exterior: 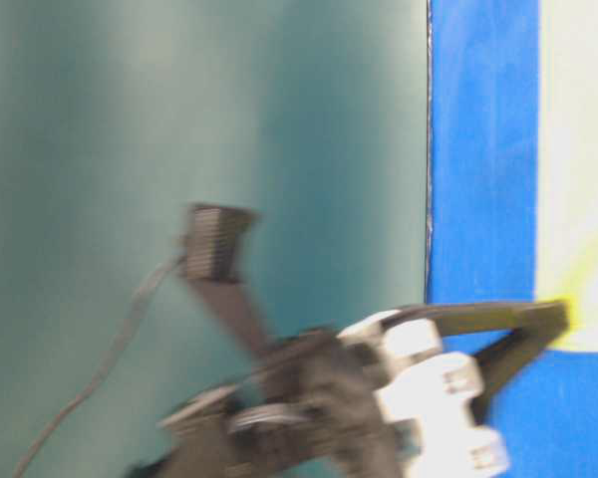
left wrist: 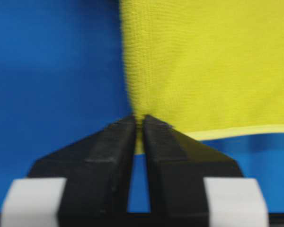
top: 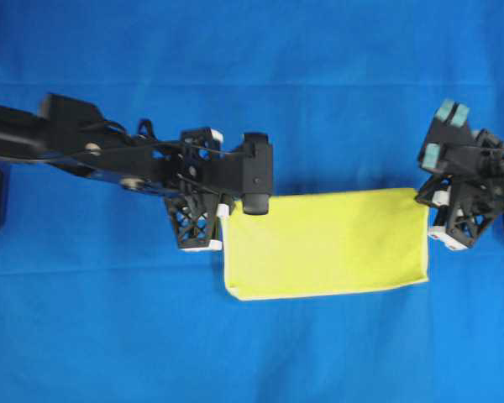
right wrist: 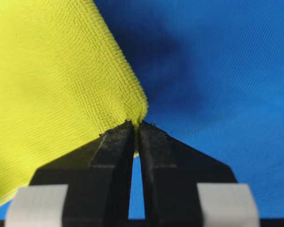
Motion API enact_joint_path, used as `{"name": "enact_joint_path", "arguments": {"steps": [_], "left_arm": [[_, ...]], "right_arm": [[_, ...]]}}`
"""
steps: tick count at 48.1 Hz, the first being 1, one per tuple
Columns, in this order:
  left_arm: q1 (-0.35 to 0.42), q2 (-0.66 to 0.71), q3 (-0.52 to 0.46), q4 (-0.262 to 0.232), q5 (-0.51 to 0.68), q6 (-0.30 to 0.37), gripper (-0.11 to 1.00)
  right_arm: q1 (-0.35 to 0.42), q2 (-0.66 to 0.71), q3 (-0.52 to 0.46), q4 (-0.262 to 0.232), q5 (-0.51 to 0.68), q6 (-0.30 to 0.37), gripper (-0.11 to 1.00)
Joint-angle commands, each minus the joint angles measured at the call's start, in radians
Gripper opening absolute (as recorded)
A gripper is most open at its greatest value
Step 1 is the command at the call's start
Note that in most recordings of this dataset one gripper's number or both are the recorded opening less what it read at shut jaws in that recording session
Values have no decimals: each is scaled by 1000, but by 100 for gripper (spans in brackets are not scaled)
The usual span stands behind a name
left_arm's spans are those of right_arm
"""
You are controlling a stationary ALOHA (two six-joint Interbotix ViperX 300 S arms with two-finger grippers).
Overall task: Fold the yellow towel.
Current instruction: 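Grasp the folded strip's ends with both grippers and lift it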
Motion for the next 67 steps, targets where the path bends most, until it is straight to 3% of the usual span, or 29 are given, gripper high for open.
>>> {"name": "enact_joint_path", "arguments": {"steps": [1, 20, 29, 34, 40, 43, 48, 58, 67], "left_arm": [[2, -89, -17, 2, 12, 0, 3], [-20, -209, -37, 2, 83, 0, 3], [-23, -238, -21, 2, 81, 0, 3], [-28, -242, -14, 2, 80, -9, 3], [-66, -236, -21, 2, 41, -17, 3], [-92, -229, -29, 2, 11, -15, 3], [-133, -216, -44, 2, -44, -8, 3], [-201, -175, -84, 2, -213, 40, 3], [-235, -127, -112, 2, -318, 181, 3]], "right_arm": [[9, -57, -40, -3, 51, -12, 4], [40, -173, -189, -3, 308, -37, 5], [41, -172, -213, -14, 333, -37, 4], [38, -163, -215, -48, 337, -26, 4], [-3, -156, -216, -156, 337, -12, 4], [-51, -155, -221, -221, 325, -3, 4], [-130, -140, -236, -279, 275, -6, 4], [-287, -58, -291, -321, 72, -14, 4], [-373, 48, -350, -356, -75, -15, 4]]}}
